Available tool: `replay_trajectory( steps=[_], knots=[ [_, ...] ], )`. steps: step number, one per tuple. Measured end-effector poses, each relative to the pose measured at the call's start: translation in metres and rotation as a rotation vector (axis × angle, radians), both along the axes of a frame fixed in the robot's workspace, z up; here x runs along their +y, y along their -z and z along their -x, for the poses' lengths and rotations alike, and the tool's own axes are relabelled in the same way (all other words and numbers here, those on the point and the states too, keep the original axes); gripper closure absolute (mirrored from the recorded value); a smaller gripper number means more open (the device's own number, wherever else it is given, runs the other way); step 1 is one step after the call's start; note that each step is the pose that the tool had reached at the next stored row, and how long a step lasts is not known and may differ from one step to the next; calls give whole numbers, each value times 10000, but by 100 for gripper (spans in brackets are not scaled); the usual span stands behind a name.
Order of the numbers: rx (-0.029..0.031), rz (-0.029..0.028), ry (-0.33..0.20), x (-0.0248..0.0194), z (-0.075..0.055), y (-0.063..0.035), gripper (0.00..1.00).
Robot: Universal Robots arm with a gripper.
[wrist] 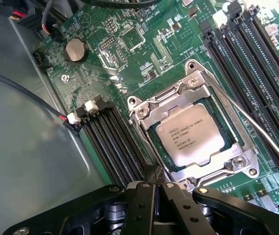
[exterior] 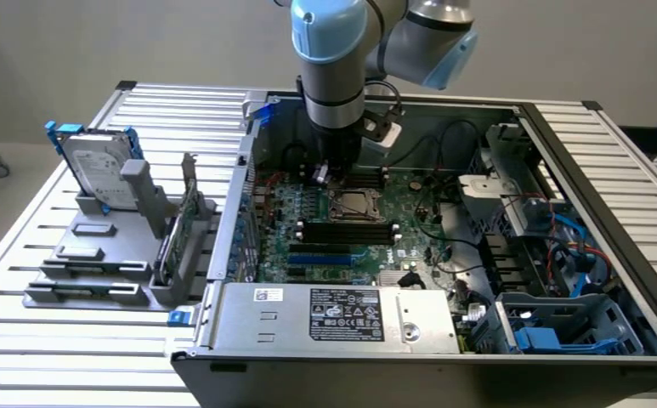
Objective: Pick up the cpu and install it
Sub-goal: 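Install the first cpu locking lever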
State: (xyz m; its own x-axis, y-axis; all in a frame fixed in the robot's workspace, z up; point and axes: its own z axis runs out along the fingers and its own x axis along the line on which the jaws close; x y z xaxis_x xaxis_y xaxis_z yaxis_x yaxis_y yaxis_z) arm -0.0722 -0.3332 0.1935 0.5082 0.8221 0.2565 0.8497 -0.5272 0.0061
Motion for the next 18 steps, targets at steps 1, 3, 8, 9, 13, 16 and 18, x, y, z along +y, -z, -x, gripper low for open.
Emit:
replay_trajectory(
  steps=[1,3,8,9,13,16,18],
  knots=[
    [0,0,61,0,-2,0,89],
    [-1,-1,179,0,-5,0,89],
    [0,0,443,2,-12,0,89],
    [-1,0,488,4,-13,0,89],
    [0,0,651,15,-15,0,89],
    [0,0,755,22,-20,0,89],
    [0,-1,816,26,-26,0,89]
  ],
)
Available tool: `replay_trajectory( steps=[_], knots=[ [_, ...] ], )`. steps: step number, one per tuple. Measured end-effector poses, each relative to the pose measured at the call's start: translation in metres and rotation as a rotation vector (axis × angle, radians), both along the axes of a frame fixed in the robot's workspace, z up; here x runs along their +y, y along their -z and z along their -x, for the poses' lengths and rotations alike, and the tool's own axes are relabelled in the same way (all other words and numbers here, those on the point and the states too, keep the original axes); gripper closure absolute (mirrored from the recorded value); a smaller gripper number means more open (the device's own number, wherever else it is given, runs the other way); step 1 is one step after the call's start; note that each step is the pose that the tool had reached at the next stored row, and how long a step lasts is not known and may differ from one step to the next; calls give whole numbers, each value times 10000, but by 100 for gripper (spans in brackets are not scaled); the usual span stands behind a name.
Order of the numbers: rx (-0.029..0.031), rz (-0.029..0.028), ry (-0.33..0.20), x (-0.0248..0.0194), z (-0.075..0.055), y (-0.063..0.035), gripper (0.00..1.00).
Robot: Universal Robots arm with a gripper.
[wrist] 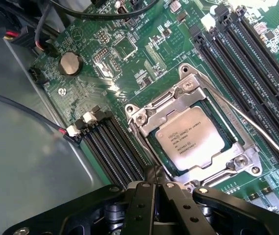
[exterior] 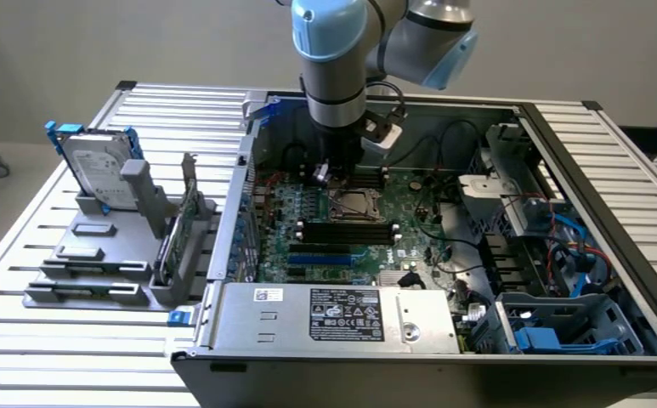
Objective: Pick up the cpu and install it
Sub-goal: 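Install the first cpu locking lever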
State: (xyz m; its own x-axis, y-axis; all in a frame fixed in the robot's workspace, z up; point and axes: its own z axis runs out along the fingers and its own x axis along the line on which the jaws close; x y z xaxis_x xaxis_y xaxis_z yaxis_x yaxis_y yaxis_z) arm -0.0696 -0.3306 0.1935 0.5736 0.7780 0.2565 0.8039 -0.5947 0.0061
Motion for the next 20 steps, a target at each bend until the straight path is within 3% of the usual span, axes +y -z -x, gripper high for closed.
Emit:
replay_trajectory(
  steps=[20],
  knots=[
    [-1,-1,517,10,-120,1,89]
  ],
)
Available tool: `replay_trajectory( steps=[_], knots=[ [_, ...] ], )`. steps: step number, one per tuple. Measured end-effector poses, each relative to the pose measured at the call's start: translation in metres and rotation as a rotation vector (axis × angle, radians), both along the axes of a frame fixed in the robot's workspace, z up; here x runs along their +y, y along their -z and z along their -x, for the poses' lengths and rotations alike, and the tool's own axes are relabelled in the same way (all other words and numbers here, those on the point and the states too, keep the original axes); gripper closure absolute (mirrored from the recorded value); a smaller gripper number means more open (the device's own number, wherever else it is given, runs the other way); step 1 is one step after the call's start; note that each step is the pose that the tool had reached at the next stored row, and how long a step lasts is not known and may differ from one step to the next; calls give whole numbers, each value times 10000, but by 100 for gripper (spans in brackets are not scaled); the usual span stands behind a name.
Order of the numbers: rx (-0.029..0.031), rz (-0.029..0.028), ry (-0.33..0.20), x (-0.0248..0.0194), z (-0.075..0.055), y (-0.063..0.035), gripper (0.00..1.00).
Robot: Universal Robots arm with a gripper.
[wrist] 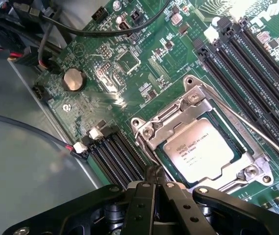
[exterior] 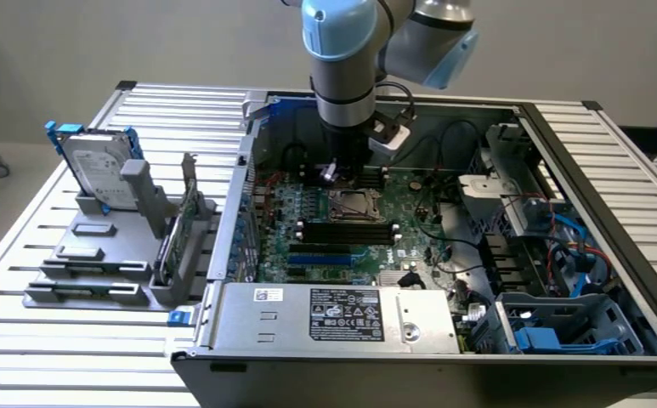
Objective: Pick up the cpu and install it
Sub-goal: 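Install the first cpu locking lever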
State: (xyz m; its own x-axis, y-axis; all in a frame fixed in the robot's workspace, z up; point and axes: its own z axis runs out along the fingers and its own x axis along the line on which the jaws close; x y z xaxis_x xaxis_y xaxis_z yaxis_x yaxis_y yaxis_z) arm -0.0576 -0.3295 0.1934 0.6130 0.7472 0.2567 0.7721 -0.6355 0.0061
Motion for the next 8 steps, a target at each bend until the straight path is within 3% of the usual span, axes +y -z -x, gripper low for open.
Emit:
replay_trajectory(
  steps=[8],
  knots=[
    [0,1,163,0,-48,0,89]
  ],
)
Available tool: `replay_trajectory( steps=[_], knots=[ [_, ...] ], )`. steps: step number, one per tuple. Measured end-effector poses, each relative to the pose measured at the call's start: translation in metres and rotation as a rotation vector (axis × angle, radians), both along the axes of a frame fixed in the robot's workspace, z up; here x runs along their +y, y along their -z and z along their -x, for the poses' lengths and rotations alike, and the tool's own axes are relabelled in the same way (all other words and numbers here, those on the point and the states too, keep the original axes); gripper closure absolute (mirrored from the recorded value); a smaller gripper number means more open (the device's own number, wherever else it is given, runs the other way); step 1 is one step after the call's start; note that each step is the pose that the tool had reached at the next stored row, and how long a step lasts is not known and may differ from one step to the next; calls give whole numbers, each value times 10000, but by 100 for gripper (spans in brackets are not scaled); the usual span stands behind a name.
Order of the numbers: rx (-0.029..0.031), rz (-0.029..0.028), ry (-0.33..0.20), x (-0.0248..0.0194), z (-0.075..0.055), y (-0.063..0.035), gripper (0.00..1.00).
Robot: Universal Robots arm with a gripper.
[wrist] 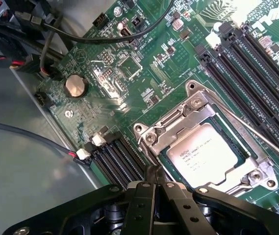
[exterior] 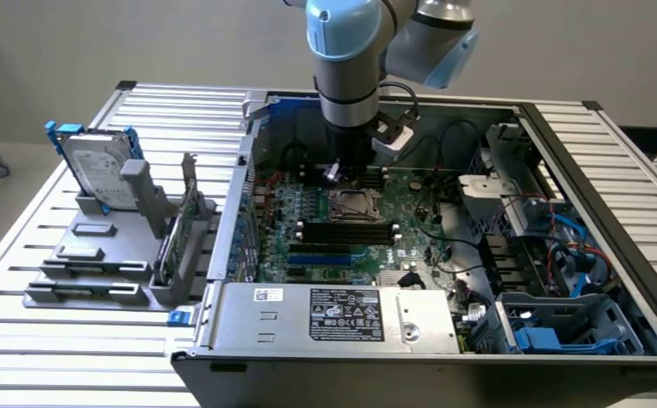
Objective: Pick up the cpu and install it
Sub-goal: 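Install the first cpu locking lever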
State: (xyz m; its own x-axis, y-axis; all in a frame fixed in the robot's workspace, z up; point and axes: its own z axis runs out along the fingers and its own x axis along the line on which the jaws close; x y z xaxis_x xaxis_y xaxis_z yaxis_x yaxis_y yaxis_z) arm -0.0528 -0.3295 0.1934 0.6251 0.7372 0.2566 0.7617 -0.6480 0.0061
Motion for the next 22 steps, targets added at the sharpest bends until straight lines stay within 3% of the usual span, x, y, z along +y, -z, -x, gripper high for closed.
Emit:
replay_trajectory(
  steps=[13,22],
  knots=[
    [0,-6,156,0,-36,2,89],
    [1,-108,183,0,-39,1,89]
  ],
)
